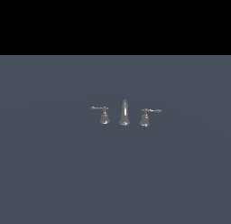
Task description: Turn on the faucet by rotating a designated handle.
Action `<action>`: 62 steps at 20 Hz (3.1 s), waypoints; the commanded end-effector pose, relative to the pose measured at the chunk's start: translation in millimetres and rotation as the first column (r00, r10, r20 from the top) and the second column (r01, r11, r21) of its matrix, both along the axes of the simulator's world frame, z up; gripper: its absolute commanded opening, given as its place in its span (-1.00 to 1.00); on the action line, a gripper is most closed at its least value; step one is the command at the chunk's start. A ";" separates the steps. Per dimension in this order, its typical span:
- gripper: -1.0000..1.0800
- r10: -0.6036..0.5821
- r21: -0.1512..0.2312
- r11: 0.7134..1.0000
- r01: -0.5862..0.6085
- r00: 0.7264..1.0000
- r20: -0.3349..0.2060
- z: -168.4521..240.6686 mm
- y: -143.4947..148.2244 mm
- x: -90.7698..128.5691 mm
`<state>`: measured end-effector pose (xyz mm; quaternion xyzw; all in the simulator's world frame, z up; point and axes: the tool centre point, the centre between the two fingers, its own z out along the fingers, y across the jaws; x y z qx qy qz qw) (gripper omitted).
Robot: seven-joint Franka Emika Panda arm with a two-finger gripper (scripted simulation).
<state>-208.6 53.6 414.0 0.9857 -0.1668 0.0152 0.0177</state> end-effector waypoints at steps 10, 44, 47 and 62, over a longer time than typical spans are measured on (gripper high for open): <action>-1.00 -0.241 0.013 0.970 0.241 0.970 -0.001 -62.5 35.3 44.4; -1.00 -0.774 0.037 0.632 0.774 0.633 -0.014 -225.7 67.1 193.8; -1.00 -0.814 0.037 0.580 0.814 0.581 -0.014 -242.3 64.3 209.5; -1.00 -0.954 0.038 0.298 0.954 0.299 -0.019 -320.3 36.0 282.7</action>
